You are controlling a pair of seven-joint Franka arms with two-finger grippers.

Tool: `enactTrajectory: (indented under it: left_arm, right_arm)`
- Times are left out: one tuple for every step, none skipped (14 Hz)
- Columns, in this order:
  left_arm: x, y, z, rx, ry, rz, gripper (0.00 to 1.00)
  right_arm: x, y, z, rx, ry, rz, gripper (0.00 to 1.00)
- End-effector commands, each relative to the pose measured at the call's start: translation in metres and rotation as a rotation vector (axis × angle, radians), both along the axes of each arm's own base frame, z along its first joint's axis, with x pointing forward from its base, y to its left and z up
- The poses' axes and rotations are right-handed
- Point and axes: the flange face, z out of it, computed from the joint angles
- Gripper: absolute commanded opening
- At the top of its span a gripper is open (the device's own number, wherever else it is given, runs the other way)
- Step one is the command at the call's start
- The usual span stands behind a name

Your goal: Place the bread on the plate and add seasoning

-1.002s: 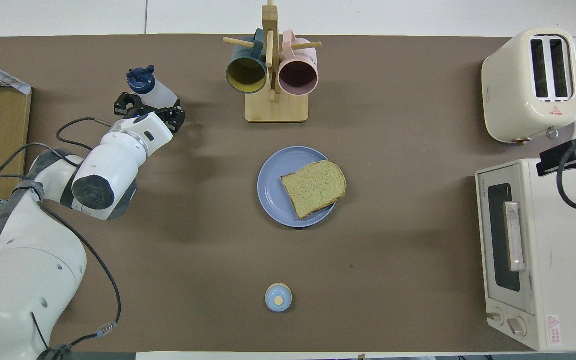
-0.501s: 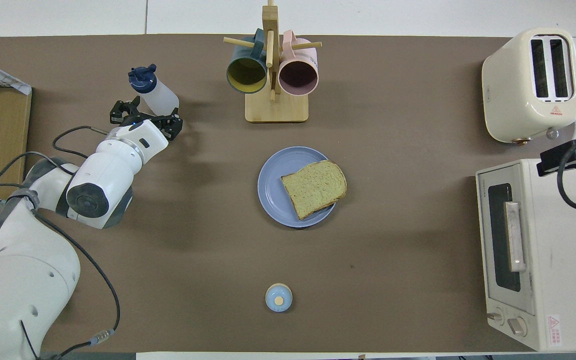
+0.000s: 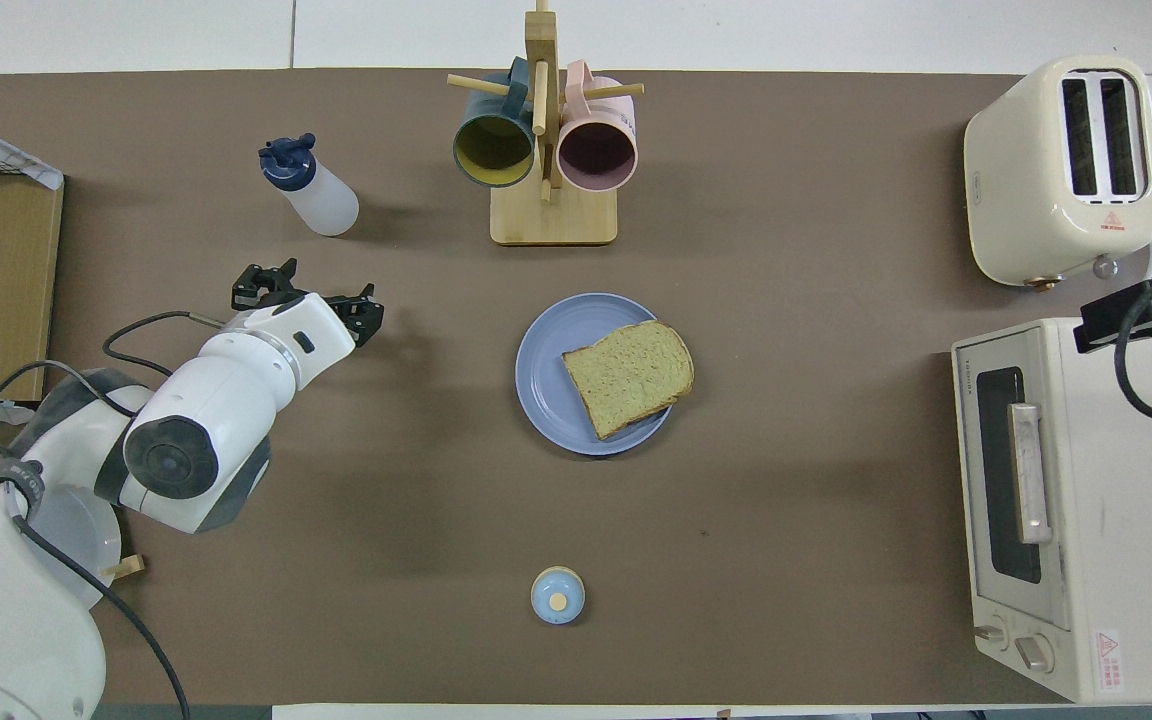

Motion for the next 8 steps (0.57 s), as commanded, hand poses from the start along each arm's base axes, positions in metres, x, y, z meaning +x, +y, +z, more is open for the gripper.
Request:
enactTrajectory:
  left_arm:
    - [-0.023, -0.031, 0.039, 0.026, 0.091, 0.035, 1.0]
    - [-0.026, -0.047, 0.048, -0.003, 0.116, 0.074, 1.0]
    - [-0.023, -0.059, 0.058, -0.03, 0.15, 0.11, 1.0]
    - [-0.017, -0.069, 0.073, -0.046, 0.192, 0.148, 1.0]
    - [-0.01, -0.075, 0.091, -0.04, 0.237, 0.182, 1.0]
    - [-0.005, -0.079, 0.108, -0.039, 0.264, 0.202, 1.0]
    - [0.001, -0.079, 0.124, -0.046, 0.299, 0.23, 1.0]
    - [0.005, -0.08, 0.143, -0.057, 0.325, 0.242, 1.0]
  right_arm:
    - [-0.005, -0.001, 0.001, 0.0, 0.002, 0.016, 1.0]
    - [-0.005, -0.001, 0.001, 0.0, 0.002, 0.016, 1.0]
    - [-0.005, -0.001, 0.002, 0.0, 0.001, 0.016, 1.0]
    - [-0.005, -0.001, 0.001, 0.0, 0.002, 0.016, 1.0]
    - [-0.005, -0.001, 0.001, 0.0, 0.002, 0.016, 1.0]
    - [-0.005, -0.001, 0.001, 0.0, 0.002, 0.016, 1.0]
    - [-0.005, -0.001, 0.001, 0.0, 0.002, 0.016, 1.0]
    - [-0.005, -0.001, 0.001, 0.0, 0.002, 0.016, 1.0]
